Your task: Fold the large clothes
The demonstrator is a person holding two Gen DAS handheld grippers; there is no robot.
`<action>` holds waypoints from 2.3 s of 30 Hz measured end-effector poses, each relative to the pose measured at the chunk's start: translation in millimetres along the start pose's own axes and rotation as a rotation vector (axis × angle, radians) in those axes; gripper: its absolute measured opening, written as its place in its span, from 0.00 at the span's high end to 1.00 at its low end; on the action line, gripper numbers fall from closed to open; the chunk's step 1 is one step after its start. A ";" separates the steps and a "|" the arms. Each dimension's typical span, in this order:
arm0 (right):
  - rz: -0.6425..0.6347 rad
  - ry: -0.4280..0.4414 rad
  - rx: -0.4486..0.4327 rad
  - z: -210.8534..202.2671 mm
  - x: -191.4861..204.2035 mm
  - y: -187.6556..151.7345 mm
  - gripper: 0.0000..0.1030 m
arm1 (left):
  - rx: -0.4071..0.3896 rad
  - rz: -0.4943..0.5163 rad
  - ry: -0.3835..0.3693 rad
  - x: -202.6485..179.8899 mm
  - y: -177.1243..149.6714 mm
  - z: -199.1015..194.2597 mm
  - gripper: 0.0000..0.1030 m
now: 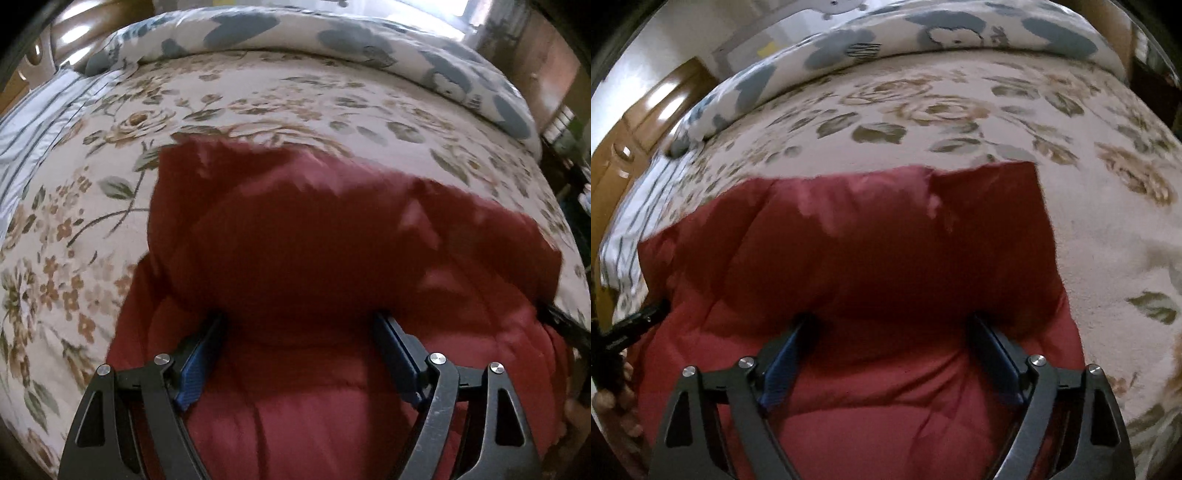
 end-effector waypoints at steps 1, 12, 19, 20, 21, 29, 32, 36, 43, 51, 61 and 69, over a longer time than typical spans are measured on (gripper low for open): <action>0.017 0.002 -0.002 0.7 -3.6 0.7 0.15 | 0.004 -0.014 0.008 2.3 5.5 4.9 0.20; 0.127 0.055 -0.116 -27.7 -21.0 6.4 0.14 | -0.018 -0.195 -0.105 29.5 32.6 17.9 0.25; 0.186 -0.009 -0.124 -25.8 -55.0 22.5 0.13 | -0.070 -0.272 -0.151 61.8 37.9 5.9 0.23; 0.197 -0.004 -0.114 -21.6 -58.7 24.2 0.13 | -0.045 -0.262 -0.158 60.8 36.9 12.2 0.23; 0.206 0.006 -0.107 -18.1 -61.0 25.5 0.13 | -0.024 -0.251 -0.161 58.0 37.4 16.6 0.23; 0.198 0.085 -0.049 -6.9 -60.3 33.2 0.75 | 0.029 -0.152 -0.116 38.9 58.5 31.1 0.87; 0.176 0.031 -0.081 -14.3 -60.6 39.1 0.80 | 0.002 -0.162 -0.121 37.5 69.6 26.5 0.90; 0.174 -0.006 -0.038 4.2 -61.0 36.0 0.80 | 0.042 -0.152 -0.089 35.4 63.1 47.8 0.90; 0.188 0.012 -0.062 -17.7 -60.7 29.2 0.52 | 0.028 -0.184 -0.123 40.6 60.0 32.0 0.77; 0.093 0.032 -0.144 -67.9 -34.9 0.8 0.45 | -0.054 -0.196 -0.222 57.9 28.4 -27.5 0.52; -0.023 0.014 -0.154 -101.7 -5.3 -67.3 0.45 | -0.114 -0.060 -0.186 52.6 -55.2 -92.0 0.48; -0.053 -0.005 -0.158 -116.4 6.3 -106.2 0.44 | -0.142 -0.004 -0.147 50.9 -110.6 -129.6 0.43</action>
Point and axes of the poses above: each gripper's, at about its wrist camera, not at the fingertips, and z roughly the way its jaws point, x to its left, y to its top, the point moved 7 cm from there along z, roughly the way its jaws point, and after that the axes turned 6 degrees about -z, right-handed, at the moved point
